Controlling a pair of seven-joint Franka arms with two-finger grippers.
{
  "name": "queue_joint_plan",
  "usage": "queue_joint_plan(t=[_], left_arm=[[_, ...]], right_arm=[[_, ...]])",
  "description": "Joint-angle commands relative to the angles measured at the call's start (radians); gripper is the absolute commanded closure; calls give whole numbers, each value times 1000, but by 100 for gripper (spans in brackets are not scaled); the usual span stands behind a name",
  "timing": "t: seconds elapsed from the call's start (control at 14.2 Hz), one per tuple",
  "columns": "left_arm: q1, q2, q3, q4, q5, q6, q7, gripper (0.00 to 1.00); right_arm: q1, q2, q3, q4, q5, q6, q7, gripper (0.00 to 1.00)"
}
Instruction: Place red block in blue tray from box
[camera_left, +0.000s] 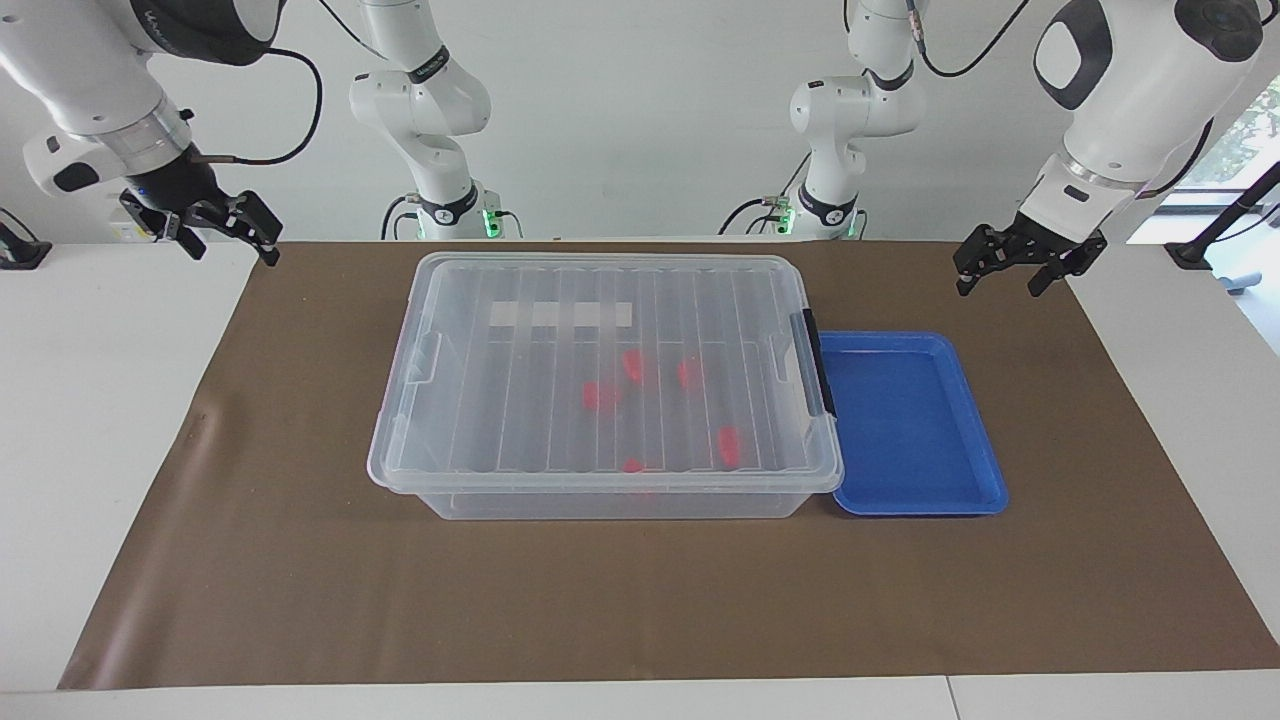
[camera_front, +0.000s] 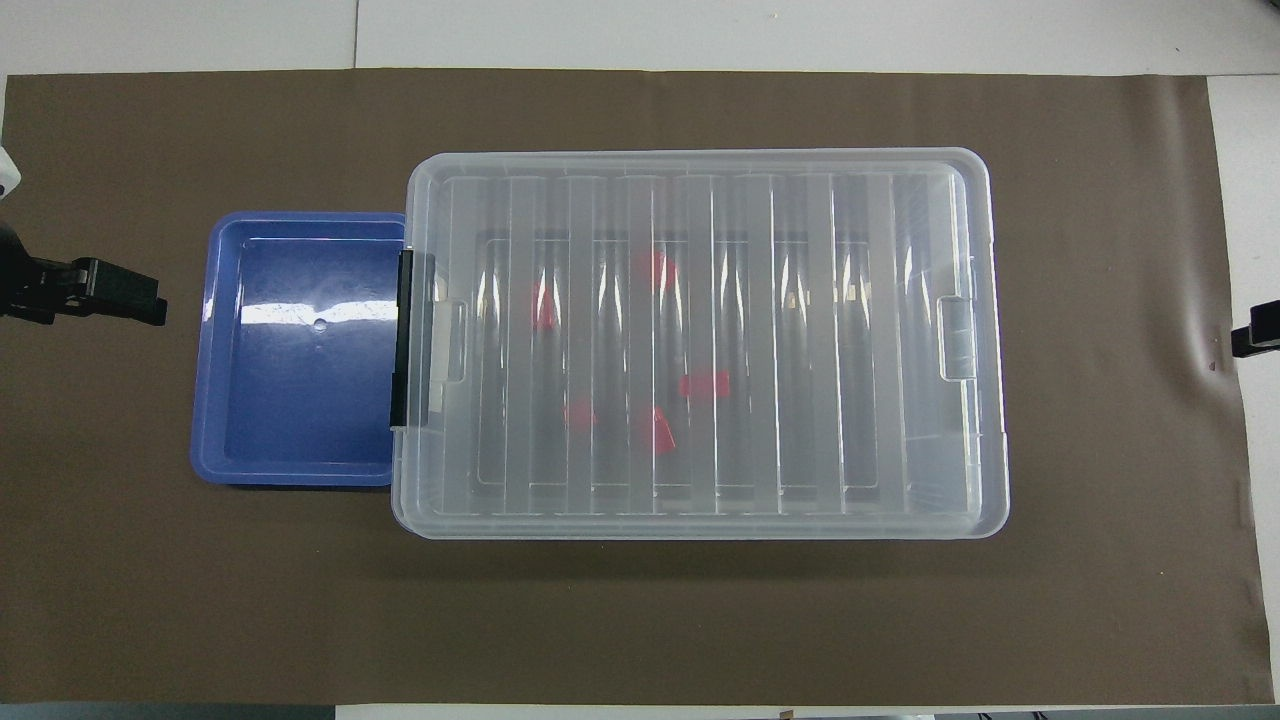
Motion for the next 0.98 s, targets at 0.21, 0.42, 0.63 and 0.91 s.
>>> queue_joint_plan(t=[0.21,0.42,0.63,0.91], left_arm=[[9,-26,-2,-26,-14,-7,-6,0],[9,-26,-2,-26,-12,-3,-4,0],[9,-25,-4,-26,-14,-1,-9,0],[3,-26,-2,-26,-14,-1,-9,0]], right_arm=[[-14,-10,9,-7,12,2,-18,0],[-16,-12,7,-9,15,-14,-18,0],[-8,-6,4,-13,10,15,-24,0],[37,-33,16,-93,13,99,9,0]])
